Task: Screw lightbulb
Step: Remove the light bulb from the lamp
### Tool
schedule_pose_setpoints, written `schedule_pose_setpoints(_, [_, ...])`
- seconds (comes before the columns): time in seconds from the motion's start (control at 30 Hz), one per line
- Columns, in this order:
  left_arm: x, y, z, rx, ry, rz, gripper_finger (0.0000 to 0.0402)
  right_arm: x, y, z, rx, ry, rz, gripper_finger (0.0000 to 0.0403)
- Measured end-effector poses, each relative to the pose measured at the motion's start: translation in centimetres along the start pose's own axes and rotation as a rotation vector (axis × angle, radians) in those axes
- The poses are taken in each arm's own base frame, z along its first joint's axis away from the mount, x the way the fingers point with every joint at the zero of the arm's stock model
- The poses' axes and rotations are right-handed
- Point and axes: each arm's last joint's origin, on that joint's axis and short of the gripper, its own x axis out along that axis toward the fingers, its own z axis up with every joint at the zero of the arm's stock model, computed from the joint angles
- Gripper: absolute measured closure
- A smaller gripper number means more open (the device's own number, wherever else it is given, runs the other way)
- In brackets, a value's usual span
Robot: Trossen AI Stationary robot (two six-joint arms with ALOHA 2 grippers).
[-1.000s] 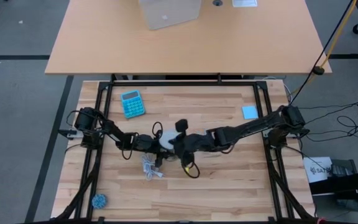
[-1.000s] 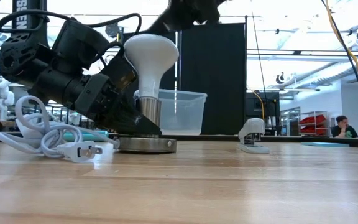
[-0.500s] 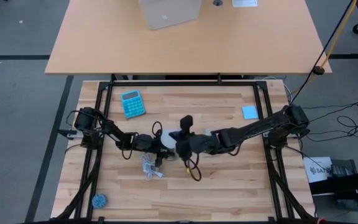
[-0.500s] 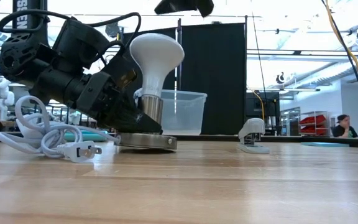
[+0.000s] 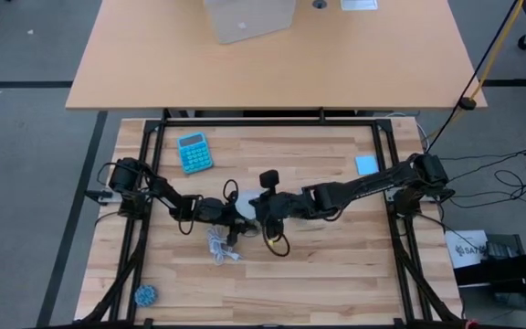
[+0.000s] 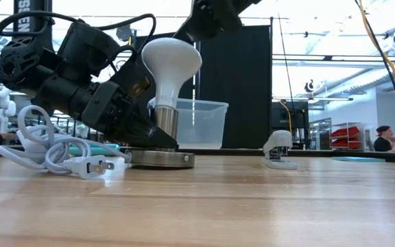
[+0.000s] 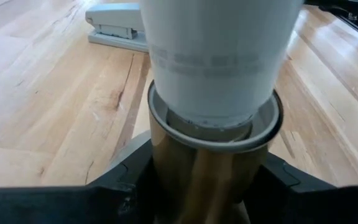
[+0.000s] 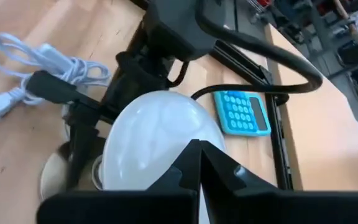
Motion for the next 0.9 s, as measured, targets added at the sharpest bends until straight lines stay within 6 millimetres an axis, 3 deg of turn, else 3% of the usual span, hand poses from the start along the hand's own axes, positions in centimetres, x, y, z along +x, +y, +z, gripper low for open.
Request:
schedule_pose_setpoints(0.23, [0.0, -0.1, 0.1, 0.002, -0.006, -0.009, 0.0226, -2.3, -0.2, 1.3, -0.063, -0.011, -0.208, 0.0403])
schedule_pose_setpoints(0.4, [0.0, -0.3, 0.0, 0.012, -0.004, -0.017, 0.0226, -4.9, -1.4, 2.1, 0.019, -0.001, -0.396, 0.0403])
schedule_pose_setpoints(0.7, [0.0, -0.3, 0.0, 0.016, -0.005, -0.017, 0.0226, -5.8, -0.2, 0.8, 0.234, 0.086, -0.383, 0.0403])
schedule_pose_setpoints(0.9, [0.0, -0.3, 0.1, 0.03, -0.009, -0.004, 0.0226, -5.8, 1.9, -0.9, 0.398, 0.147, -0.446, 0.0403])
